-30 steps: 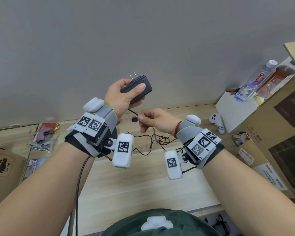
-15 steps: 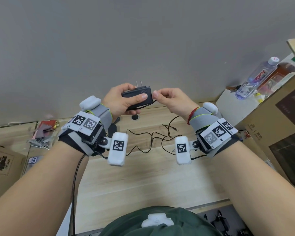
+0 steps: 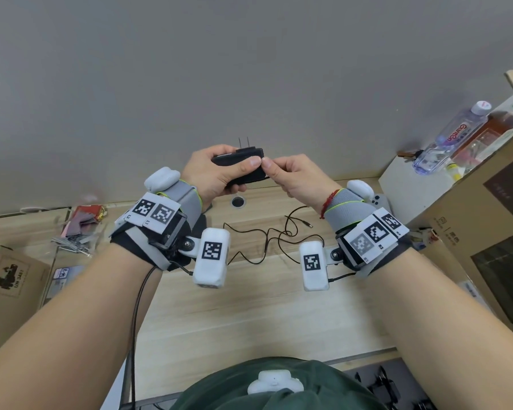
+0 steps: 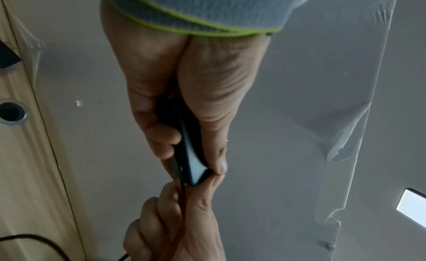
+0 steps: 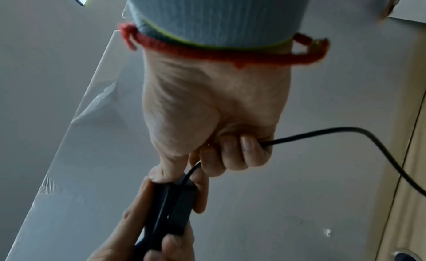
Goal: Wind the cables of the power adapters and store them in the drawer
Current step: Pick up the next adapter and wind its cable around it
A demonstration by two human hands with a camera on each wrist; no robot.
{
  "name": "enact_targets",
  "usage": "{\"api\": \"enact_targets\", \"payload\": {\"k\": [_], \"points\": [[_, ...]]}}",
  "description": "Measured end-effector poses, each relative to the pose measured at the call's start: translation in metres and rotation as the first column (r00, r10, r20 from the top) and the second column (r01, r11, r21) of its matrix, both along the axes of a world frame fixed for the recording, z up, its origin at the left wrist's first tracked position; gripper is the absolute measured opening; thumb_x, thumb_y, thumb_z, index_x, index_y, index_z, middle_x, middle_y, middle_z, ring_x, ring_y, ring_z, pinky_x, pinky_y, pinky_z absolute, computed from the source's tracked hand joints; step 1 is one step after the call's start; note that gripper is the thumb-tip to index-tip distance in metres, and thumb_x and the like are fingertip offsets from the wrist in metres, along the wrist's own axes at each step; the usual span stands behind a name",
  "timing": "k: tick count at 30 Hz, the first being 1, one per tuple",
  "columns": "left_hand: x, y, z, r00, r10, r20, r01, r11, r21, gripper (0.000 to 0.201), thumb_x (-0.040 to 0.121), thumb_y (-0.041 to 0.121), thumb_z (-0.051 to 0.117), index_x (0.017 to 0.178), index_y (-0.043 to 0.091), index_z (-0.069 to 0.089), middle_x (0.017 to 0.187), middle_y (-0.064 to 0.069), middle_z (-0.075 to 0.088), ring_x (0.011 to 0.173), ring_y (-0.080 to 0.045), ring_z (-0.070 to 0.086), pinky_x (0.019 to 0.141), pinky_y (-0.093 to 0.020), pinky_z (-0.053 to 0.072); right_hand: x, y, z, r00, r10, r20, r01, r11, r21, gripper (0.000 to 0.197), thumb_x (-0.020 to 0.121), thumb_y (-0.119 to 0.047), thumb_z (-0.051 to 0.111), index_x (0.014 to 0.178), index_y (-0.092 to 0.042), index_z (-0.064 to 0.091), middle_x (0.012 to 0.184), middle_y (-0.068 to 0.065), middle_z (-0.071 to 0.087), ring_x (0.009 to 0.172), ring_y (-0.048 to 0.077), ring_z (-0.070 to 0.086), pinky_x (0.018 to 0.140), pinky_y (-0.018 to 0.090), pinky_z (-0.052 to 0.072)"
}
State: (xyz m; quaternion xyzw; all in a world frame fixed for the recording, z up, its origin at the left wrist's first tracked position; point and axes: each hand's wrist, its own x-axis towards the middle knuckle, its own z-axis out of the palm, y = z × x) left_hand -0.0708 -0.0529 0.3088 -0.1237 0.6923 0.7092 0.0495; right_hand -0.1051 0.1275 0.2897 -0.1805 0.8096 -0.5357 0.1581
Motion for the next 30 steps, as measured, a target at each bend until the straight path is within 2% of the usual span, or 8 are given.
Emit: {"api": "enact_targets", "payload": {"k": [2,4,6,14,18,23,27,30], "points": [[0.0,-0.004,0.002,0.999,0.031,-0.013,-0.031,1.0,-0.006,0.034,0.071,0.024,0.086,0.095,0.01,0.068,0.079,-0.009,0.07,0.055,-0.022,0.059,0.05,-0.022,0.05,0.002,0.002,0.0,1.0,0.005,-0.014,-0.005,0.999,0.053,0.04,0.101,-0.037,0.052,0.093,-0.004,0.074,0.043,-0.017,0.036,0.044,0.002,0.035,0.053,0.018,0.029],[-0.001,-0.009,0.004,0.998,0.05,-0.028,-0.051,0.998,-0.032,0.032,0.069,0.024,0.087,0.092,0.013,0.068,0.078,-0.009,0.07,0.054,-0.023,0.06,0.049,-0.022,0.05,0.003,0.005,-0.002,1.0,0.004,-0.023,-0.003,0.998,0.058,0.03,0.097,-0.034,0.058,0.092,-0.011,0.077,0.059,-0.016,0.059,0.06,-0.005,0.05,0.069,0.017,0.04],[-0.001,-0.014,0.004,0.997,0.065,-0.044,-0.07,0.991,-0.113,0.033,0.068,0.022,0.088,0.093,0.012,0.069,0.079,-0.01,0.07,0.051,-0.021,0.063,0.048,-0.021,0.05,0.002,0.007,-0.002,1.0,-0.008,-0.016,0.008,0.999,0.042,0.02,0.092,-0.032,0.067,0.083,-0.017,0.076,0.074,-0.004,0.066,0.072,0.001,0.054,0.081,0.023,0.044],[0.008,-0.016,-0.008,1.0,-0.017,-0.022,0.009,0.947,-0.32,0.034,0.062,0.018,0.092,0.087,0.014,0.069,0.08,-0.007,0.07,0.057,-0.015,0.068,0.053,-0.028,0.057,-0.004,0.006,0.016,0.997,-0.03,-0.071,0.032,0.999,0.02,0.014,0.082,-0.027,0.079,0.072,-0.02,0.073,0.068,0.009,0.053,0.067,0.018,0.041,0.068,0.028,0.036],[0.013,-0.007,-0.005,0.997,-0.077,-0.005,0.072,0.957,-0.281,0.033,0.069,0.002,0.085,0.097,-0.001,0.067,0.074,-0.008,0.064,0.045,-0.011,0.064,0.044,-0.02,0.052,-0.006,0.004,0.027,0.99,-0.02,-0.138,0.026,0.999,0.041,0.013,0.081,-0.025,0.08,0.072,-0.02,0.071,0.067,0.009,0.062,0.064,0.013,0.046,0.066,0.023,0.04],[0.016,-0.002,-0.003,0.986,-0.166,-0.004,0.154,0.925,-0.346,0.029,0.069,0.008,0.087,0.092,0.007,0.069,0.073,-0.01,0.066,0.043,-0.013,0.06,0.046,-0.021,0.052,-0.011,-0.001,0.029,0.983,-0.005,-0.185,0.019,0.997,0.074,0.015,0.082,-0.023,0.079,0.071,-0.026,0.069,0.054,-0.018,0.062,0.053,-0.004,0.049,0.063,0.008,0.039],[0.019,0.0,0.002,0.977,-0.213,-0.019,0.194,0.92,-0.34,0.029,0.07,0.009,0.086,0.091,0.008,0.066,0.072,-0.009,0.065,0.043,-0.013,0.059,0.046,-0.02,0.05,-0.011,0.0,0.029,0.986,-0.052,-0.158,0.055,0.998,0.011,0.015,0.084,-0.022,0.077,0.073,-0.021,0.067,0.066,0.006,0.063,0.05,-0.004,0.048,0.059,0.007,0.039],[0.02,0.0,0.004,0.975,-0.219,-0.034,0.195,0.921,-0.336,0.03,0.07,0.008,0.086,0.093,0.007,0.066,0.073,-0.009,0.065,0.043,-0.013,0.059,0.046,-0.02,0.05,-0.011,0.001,0.026,0.99,-0.063,-0.129,0.065,0.998,0.012,0.015,0.086,-0.021,0.075,0.074,-0.017,0.066,0.06,0.002,0.056,0.047,-0.004,0.045,0.057,0.006,0.038]]}}
